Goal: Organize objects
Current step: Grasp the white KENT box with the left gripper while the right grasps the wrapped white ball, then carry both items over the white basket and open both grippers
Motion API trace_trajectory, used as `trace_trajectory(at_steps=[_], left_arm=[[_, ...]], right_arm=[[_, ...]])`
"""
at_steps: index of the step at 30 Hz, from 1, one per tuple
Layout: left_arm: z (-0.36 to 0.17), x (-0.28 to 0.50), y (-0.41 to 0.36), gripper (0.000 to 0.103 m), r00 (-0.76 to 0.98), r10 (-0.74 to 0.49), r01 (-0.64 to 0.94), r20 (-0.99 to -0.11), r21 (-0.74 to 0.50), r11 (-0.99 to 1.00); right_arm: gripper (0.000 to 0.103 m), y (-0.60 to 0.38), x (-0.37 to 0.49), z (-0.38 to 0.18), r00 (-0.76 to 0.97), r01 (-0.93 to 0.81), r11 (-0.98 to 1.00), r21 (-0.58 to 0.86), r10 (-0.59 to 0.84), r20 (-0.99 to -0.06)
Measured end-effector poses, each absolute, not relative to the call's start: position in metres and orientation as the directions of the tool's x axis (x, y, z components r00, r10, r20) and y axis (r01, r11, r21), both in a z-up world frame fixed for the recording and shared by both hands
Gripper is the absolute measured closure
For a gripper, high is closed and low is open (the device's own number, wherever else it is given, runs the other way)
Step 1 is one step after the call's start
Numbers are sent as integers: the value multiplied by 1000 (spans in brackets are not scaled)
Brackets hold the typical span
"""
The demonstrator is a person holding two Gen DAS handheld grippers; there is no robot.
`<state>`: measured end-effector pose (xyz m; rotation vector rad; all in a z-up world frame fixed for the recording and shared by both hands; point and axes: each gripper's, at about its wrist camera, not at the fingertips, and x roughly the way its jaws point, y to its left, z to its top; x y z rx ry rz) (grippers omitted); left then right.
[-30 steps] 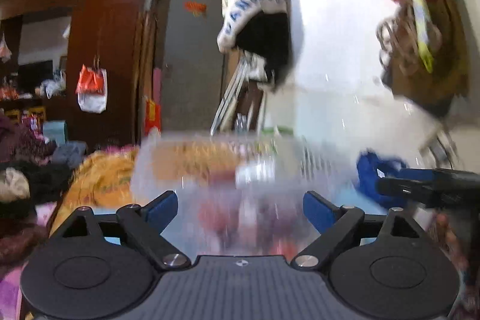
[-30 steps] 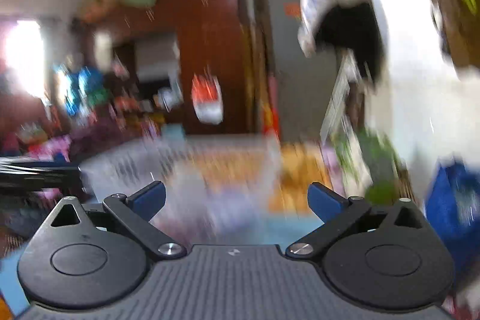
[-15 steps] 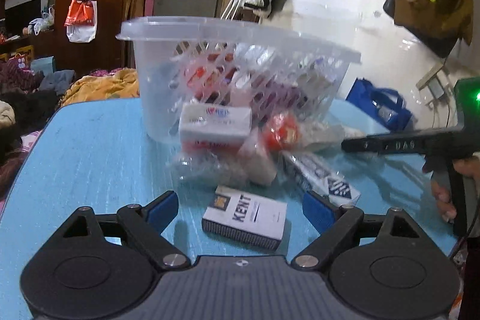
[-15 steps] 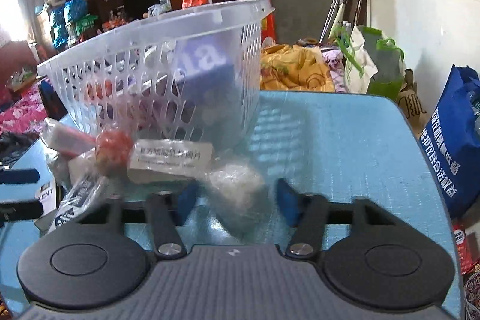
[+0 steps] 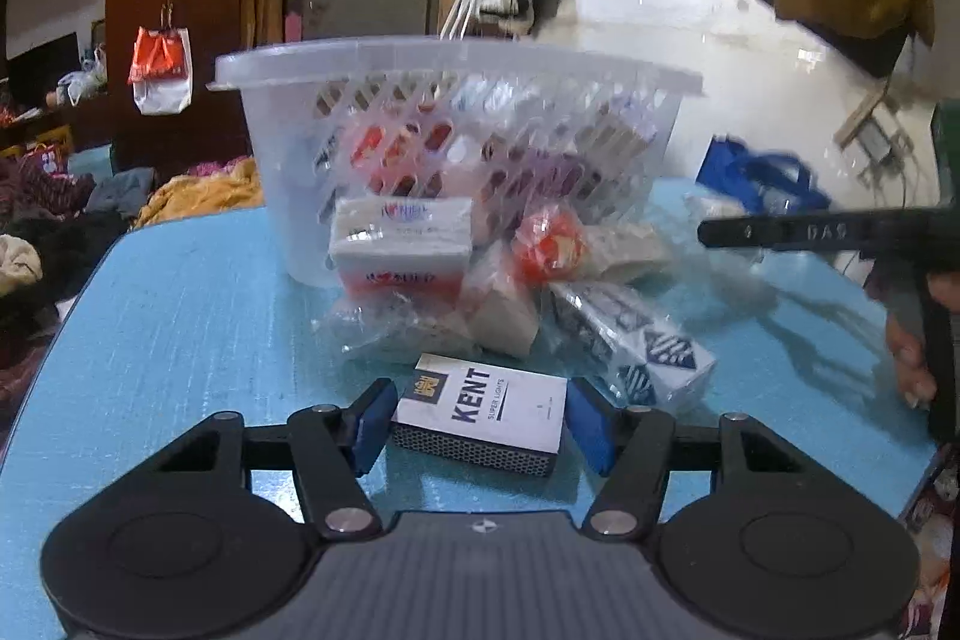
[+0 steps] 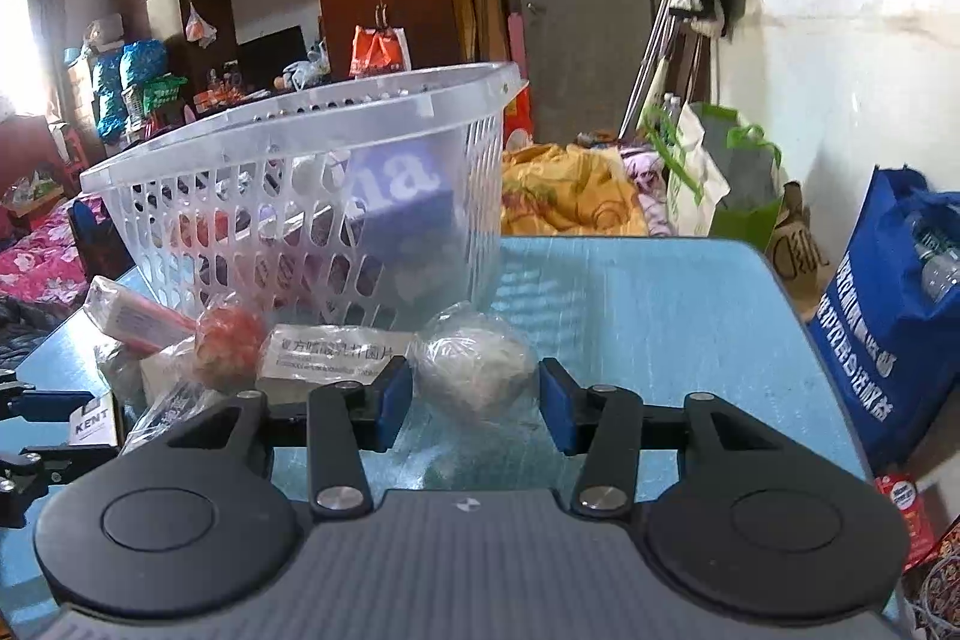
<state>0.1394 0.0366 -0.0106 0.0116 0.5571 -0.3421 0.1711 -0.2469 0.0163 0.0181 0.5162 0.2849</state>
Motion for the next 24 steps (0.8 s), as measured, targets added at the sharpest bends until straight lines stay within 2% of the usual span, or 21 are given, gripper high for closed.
trace_trajectory(at_steps=[5, 13, 24], left_arm=[[-8, 133, 48, 38, 822, -331, 305, -463, -132, 943], [-8, 132, 50, 38, 831, -333, 303, -445, -140, 943], [15, 99, 63, 38, 913, -326, 299, -244, -142, 944]], right_arm=[[54, -250, 168, 19, 838, -278, 954, 110, 296, -459], [54, -242, 162, 20, 845, -298, 952, 69, 297, -444], [54, -235, 150, 24, 878, -293, 956, 18, 276, -392]])
